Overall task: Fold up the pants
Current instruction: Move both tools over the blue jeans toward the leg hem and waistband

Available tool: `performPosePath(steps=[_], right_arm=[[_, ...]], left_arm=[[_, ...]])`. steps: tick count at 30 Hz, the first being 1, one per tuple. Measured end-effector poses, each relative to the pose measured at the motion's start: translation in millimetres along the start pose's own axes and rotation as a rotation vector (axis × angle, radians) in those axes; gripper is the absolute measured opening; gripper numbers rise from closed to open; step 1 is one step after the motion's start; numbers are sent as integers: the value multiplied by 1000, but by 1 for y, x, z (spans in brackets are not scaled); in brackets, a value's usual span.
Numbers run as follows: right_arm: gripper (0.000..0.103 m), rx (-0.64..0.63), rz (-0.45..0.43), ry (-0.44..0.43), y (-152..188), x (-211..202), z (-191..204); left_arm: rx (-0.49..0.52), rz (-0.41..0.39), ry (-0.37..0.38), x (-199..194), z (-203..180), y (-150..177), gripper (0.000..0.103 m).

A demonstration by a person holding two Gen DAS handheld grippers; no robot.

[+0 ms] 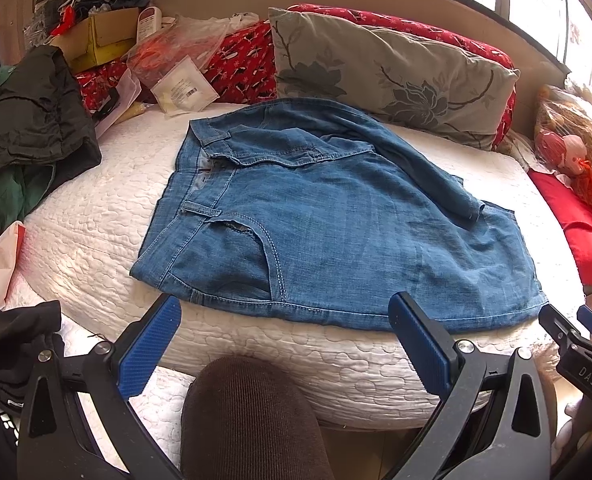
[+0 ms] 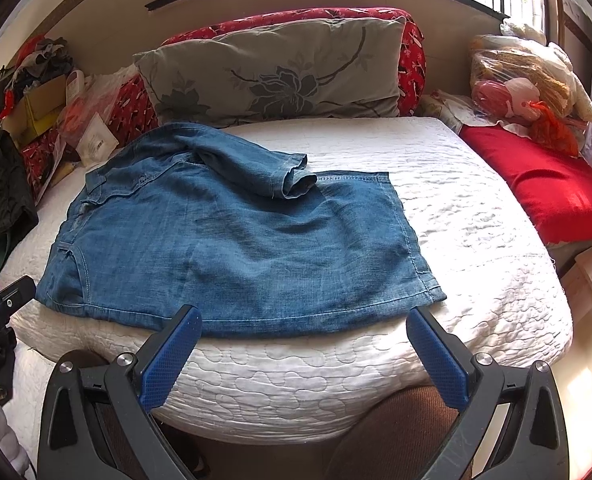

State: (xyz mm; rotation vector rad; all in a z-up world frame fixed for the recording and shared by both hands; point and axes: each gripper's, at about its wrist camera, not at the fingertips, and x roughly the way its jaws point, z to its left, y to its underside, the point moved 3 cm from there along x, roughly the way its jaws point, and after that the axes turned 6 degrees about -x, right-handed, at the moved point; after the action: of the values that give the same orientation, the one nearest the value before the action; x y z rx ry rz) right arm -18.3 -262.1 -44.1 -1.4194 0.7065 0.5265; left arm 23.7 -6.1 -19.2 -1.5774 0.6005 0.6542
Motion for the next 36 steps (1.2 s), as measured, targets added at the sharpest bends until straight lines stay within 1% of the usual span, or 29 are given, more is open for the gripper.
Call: performPosePath(steps=[5, 9, 13, 19, 20, 28, 32, 33, 36], right_arm=[[103, 2, 7, -2, 1, 2, 0], [103, 3, 14, -2, 1, 4, -1], [103, 5, 19, 0, 1, 6, -1], [103, 7, 30, 6, -1, 12, -3], [103, 9, 32, 7, -2, 13, -4], [103, 6, 46, 11, -8, 22, -7], [103, 35, 64, 7, -16, 29, -19], [103, 42, 66, 9, -20, 31, -24], [103, 68, 66, 26, -31, 35, -46]], left_arm=[[26, 26, -19, 3, -1, 0, 103], [39, 25, -29, 5, -2, 0, 103], [22, 49, -17, 9, -1, -1, 103], [22, 48, -15, 18, -1, -3, 103], [21, 58, -15, 19, -1, -3, 103], [27, 82, -36, 35, 0, -8, 103], [33, 133, -70, 53, 10, -18, 103], [30, 155, -82, 59, 17, -23, 103], [3, 162, -104, 73, 44, -47, 103]])
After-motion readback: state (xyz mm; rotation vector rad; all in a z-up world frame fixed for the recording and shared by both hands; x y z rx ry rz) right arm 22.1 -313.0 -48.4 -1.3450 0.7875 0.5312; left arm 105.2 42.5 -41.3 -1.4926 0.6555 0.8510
